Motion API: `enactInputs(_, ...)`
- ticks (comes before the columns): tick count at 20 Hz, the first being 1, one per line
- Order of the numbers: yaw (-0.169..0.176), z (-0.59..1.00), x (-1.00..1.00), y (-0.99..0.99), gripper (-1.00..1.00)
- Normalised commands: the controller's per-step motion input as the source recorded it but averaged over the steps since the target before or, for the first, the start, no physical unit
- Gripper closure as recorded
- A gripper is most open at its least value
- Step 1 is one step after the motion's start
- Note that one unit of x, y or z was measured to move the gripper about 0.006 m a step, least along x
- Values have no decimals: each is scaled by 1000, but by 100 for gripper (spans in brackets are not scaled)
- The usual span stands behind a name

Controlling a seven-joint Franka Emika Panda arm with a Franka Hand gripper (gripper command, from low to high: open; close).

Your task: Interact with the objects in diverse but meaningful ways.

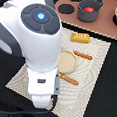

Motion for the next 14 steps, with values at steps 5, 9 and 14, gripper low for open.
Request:
enactInputs(5,0,-267,25,-218,100)
enactInputs(9,0,-219,43,-214,100)
enactInputs(14,0,-238,25,-221,100)
